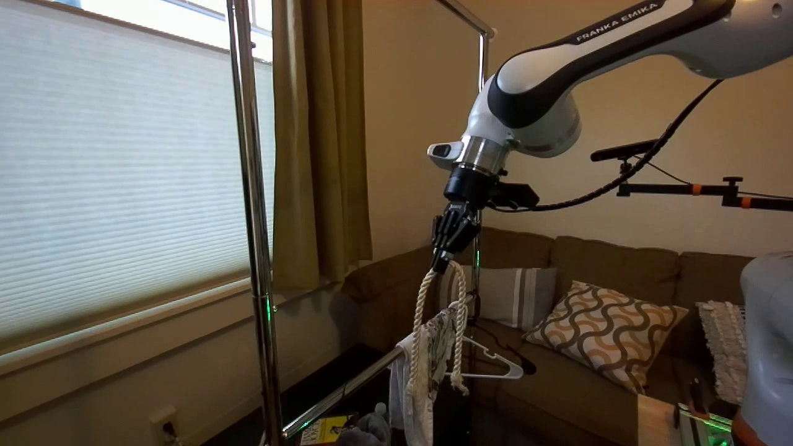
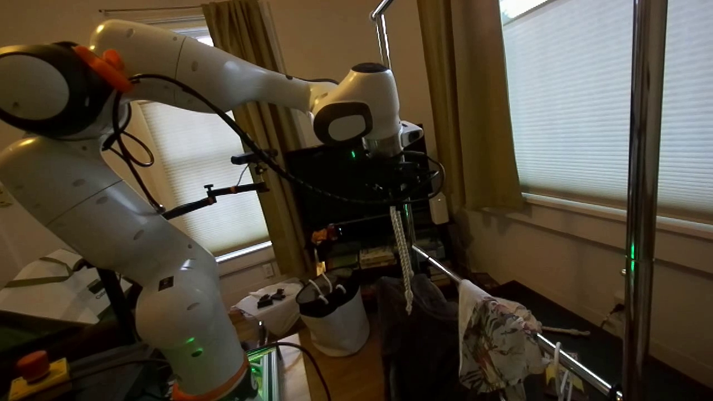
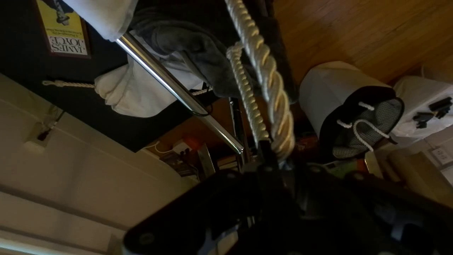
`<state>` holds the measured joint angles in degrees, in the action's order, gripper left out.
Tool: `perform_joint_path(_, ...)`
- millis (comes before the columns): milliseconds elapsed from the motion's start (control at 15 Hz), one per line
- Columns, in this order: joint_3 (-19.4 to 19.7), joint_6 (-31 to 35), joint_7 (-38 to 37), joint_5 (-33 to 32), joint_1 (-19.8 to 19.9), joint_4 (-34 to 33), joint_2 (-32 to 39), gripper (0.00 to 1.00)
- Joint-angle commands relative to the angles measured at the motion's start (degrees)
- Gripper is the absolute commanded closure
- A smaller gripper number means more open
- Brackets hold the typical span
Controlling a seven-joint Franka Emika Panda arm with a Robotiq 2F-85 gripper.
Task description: Remove the white rope from the bottom railing and hang it on the top railing
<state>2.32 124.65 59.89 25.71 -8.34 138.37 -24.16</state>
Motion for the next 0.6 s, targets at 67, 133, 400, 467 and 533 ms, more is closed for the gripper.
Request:
perform_joint_path(67, 0.7, 0.0, -0.3, -0.4, -0.8, -0.1, 0.0, 0.89)
perform_joint_path(133, 0.7, 0.0, -0.3, -0.4, -0.8, -0.1, 0.0, 0.89)
perform_joint_path(400, -2.2, 1.6, -0.8, 0.7, -3.6, -1.2, 1.8, 0.97)
perform_joint_path(467, -2.5, 1.1, 1.0, 1.4, -5.2, -1.8, 2.3, 0.97)
perform_joint_path(533, -2.6, 0.5, 3.6, 2.4, -6.8, -2.4, 2.9, 0.97)
